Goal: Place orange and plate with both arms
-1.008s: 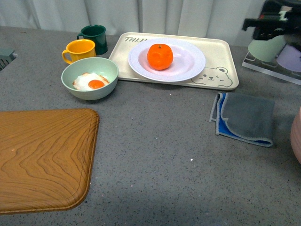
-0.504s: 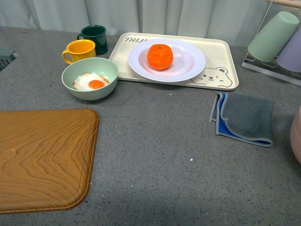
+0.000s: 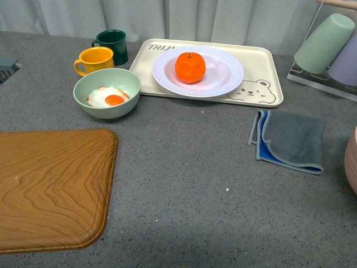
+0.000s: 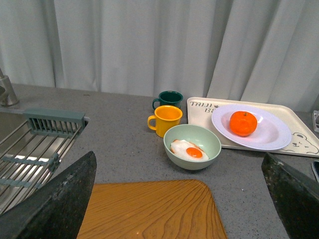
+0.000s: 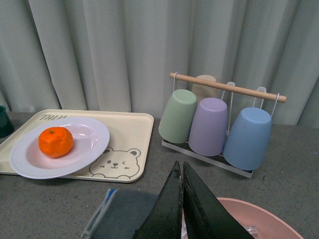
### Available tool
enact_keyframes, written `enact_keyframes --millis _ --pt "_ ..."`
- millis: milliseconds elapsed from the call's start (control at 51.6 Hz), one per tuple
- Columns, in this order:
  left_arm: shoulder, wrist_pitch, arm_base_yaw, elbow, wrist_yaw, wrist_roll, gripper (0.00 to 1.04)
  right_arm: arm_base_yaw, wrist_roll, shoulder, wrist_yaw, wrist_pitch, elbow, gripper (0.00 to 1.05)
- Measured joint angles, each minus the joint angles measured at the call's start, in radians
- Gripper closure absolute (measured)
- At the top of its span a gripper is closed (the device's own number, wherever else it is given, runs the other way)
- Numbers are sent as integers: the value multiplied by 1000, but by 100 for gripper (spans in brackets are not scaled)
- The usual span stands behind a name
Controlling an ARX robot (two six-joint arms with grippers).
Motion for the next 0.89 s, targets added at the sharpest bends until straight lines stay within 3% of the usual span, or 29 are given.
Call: enact_keyframes --millis 891 --pt "0 0 0 0 0 0 7 0 0 -691 -3 -559 -114 104"
